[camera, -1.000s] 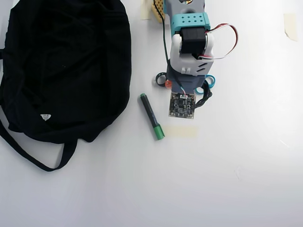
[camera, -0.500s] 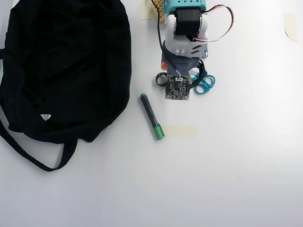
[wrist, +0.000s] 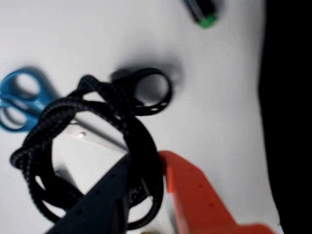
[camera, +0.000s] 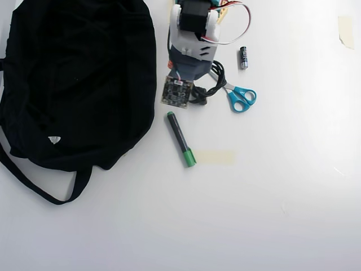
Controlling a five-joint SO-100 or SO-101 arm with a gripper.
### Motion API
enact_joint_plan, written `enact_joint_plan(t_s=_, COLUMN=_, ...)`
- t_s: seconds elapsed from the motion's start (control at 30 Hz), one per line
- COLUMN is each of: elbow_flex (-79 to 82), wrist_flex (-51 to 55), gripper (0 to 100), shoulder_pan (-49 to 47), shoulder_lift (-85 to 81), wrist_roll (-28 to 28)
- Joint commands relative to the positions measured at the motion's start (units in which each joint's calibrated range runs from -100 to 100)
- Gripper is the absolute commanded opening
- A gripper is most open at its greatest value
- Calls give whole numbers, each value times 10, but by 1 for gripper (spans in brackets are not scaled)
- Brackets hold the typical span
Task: Put the cable into the black bag
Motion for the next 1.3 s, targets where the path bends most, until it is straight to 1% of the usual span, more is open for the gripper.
enact_joint_plan(t_s=0.0, elbow_flex=-12, wrist_flex=4, gripper=2, shoulder_pan=58, shoulder_lift=-29, wrist_roll=3)
enact_joint_plan(t_s=0.27, elbow_flex=-13, wrist_flex=0, gripper=2, shoulder_pan=163, shoulder_lift=-24, wrist_roll=1)
enact_joint_plan(t_s=0.57, elbow_flex=-12, wrist_flex=-106, gripper=2, shoulder_pan=328, shoulder_lift=-16, wrist_roll=3)
enact_joint_plan(t_s=0.63, elbow_flex=-9, wrist_flex=-142, gripper=2, shoulder_pan=378, shoulder_lift=-15, wrist_roll=3)
enact_joint_plan(t_s=0.67, elbow_flex=-6, wrist_flex=-173, gripper=2, shoulder_pan=407, shoulder_lift=-14, wrist_roll=14)
enact_joint_plan(t_s=0.73, elbow_flex=-11, wrist_flex=-203, gripper=2, shoulder_pan=437, shoulder_lift=19, wrist_roll=17)
enact_joint_plan(t_s=0.9, elbow_flex=-12, wrist_flex=-308, gripper=2, shoulder_pan=479, shoulder_lift=112, wrist_roll=17)
enact_joint_plan(t_s=1.07, elbow_flex=-12, wrist_flex=-351, gripper=2, shoulder_pan=516, shoulder_lift=181, wrist_roll=17)
enact_joint_plan(t_s=1.17, elbow_flex=-11, wrist_flex=-357, gripper=3, shoulder_pan=516, shoulder_lift=192, wrist_roll=17)
enact_joint_plan(t_s=1.23, elbow_flex=-11, wrist_flex=-357, gripper=10, shoulder_pan=516, shoulder_lift=192, wrist_roll=16)
enact_joint_plan(t_s=1.27, elbow_flex=-11, wrist_flex=-357, gripper=17, shoulder_pan=516, shoulder_lift=192, wrist_roll=16)
